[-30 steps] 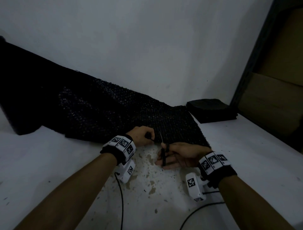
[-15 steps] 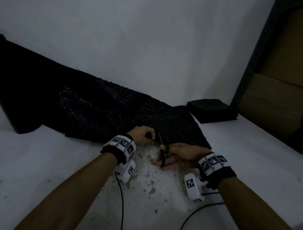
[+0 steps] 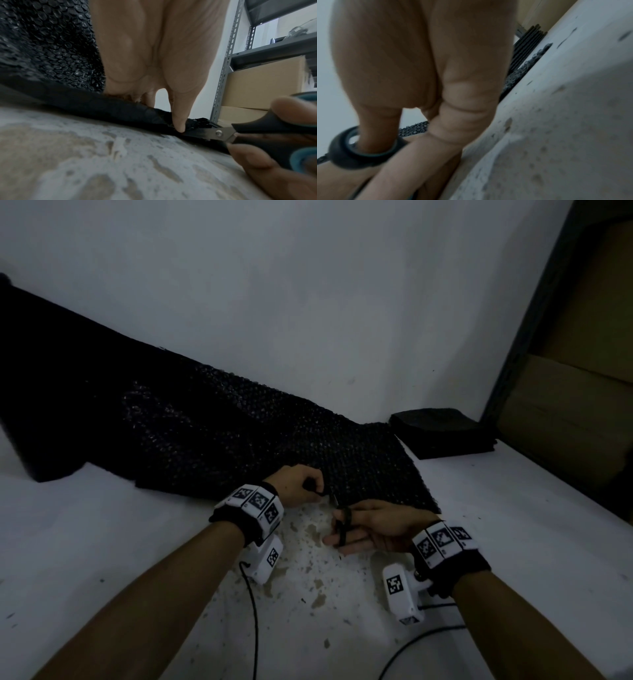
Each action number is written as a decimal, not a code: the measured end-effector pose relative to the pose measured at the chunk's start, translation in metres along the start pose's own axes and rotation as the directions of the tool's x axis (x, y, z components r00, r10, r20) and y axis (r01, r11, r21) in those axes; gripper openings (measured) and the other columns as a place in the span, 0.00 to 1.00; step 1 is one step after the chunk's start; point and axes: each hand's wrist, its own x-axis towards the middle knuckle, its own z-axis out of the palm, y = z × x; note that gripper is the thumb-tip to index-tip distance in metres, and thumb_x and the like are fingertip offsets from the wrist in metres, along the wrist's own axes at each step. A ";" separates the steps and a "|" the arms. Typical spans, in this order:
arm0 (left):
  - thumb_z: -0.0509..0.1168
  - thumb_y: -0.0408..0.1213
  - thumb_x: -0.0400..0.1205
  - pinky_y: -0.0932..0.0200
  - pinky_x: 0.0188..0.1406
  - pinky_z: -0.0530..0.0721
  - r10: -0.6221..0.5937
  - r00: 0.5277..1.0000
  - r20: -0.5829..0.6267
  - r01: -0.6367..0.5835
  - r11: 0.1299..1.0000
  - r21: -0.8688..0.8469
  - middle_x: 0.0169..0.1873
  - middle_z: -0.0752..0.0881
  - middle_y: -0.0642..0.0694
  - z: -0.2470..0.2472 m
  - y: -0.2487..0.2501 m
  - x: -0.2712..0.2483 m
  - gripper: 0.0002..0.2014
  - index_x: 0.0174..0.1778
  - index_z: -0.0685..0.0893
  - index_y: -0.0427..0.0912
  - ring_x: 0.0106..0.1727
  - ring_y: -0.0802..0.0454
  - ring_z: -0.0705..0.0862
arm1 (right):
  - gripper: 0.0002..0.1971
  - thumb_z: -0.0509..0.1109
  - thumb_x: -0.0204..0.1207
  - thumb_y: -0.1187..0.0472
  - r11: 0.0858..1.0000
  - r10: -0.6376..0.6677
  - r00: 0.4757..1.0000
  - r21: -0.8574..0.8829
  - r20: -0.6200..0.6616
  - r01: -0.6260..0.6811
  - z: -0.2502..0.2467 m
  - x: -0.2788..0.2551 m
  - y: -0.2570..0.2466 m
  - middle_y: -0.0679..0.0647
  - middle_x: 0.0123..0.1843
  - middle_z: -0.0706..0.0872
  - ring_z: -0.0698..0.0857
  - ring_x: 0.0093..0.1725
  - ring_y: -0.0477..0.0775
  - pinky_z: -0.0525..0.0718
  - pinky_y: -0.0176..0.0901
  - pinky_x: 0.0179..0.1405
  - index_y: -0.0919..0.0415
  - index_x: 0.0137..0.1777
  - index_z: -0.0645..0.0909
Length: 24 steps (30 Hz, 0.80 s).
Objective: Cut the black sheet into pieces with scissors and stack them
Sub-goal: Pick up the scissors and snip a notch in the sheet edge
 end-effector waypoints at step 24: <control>0.65 0.45 0.85 0.60 0.40 0.75 0.053 0.999 -0.005 -0.053 0.996 -0.073 0.38 0.78 0.59 0.002 -0.012 0.000 0.04 0.47 0.76 0.57 0.37 0.59 0.75 | 0.23 0.68 0.85 0.51 1.000 -0.007 0.998 0.028 -0.065 0.009 -0.001 0.022 -0.009 0.67 0.68 0.85 0.89 0.64 0.60 0.89 0.54 0.61 0.65 0.74 0.77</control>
